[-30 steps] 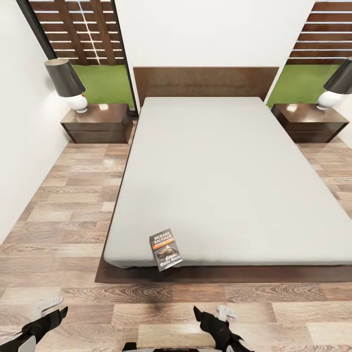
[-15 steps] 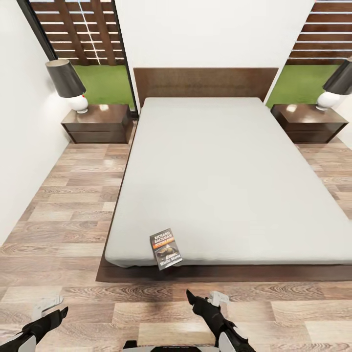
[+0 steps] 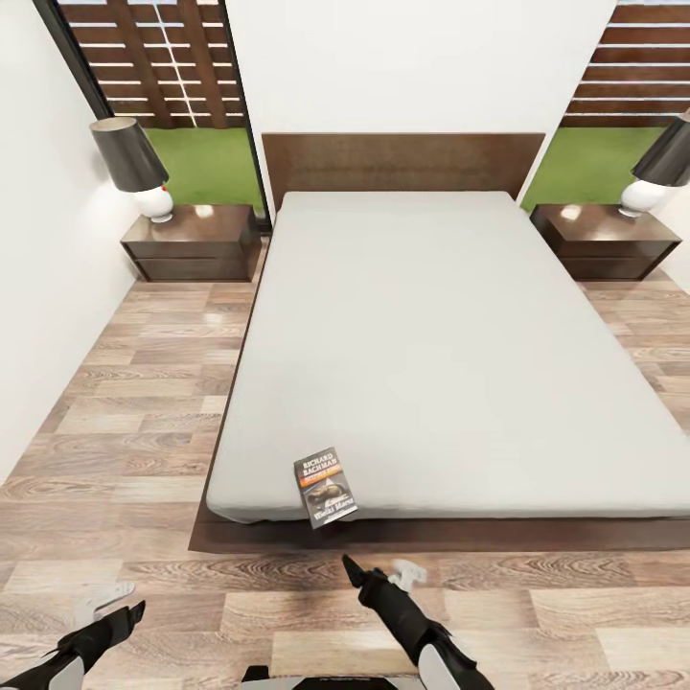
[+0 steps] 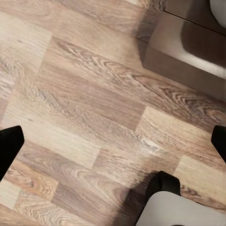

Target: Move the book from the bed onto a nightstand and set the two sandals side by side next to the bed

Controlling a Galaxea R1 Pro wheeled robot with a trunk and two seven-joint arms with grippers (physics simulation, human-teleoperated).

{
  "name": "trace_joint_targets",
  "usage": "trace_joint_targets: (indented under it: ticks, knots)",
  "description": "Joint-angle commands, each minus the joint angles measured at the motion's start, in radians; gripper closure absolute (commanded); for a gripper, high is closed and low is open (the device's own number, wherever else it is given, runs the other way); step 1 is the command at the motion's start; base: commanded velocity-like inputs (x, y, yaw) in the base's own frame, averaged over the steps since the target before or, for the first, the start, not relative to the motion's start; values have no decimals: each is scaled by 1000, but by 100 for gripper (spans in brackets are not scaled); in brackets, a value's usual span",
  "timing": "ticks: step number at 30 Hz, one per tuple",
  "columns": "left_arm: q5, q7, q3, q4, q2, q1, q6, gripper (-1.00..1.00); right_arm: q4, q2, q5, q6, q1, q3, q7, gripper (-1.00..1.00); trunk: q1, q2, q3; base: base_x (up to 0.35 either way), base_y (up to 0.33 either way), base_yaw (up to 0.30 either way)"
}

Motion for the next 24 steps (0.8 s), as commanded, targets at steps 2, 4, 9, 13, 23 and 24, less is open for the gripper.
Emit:
trace_joint_targets:
  ticks: [2,4,9,13,23,24]
  knots:
    - [2,-7,7,2,-1,-1,-2,-100,-8,0,-59,-3,-1,53,22,-100,0,-1,-1,0,0,0]
    - [1,-7,7,2,-2,-1,-2,-100,-15,-1,-81,-4,-1,86,62,-100,0,-1,-1,0,0,0]
    - [1,-7,7,2,-7,-1,-2,-100,-22,-5,-166,-2,-1,125,225,-100,0,-1,-1,0,0,0]
    - [1,-7,7,2,-8,-1,-2,-100,-23,-7,-228,15,-1,128,268,-100,0,-1,-1,0,0,0]
    - [3,-10,7,2,-16,-1,-1,-100,-23,-8,-429,272,-1,125,484,-100,0,-1,-1,0,0,0]
    - [3,-10,7,2,-19,-1,-1,-100,-23,-8,-455,282,-1,123,488,-100,0,-1,-1,0,0,0]
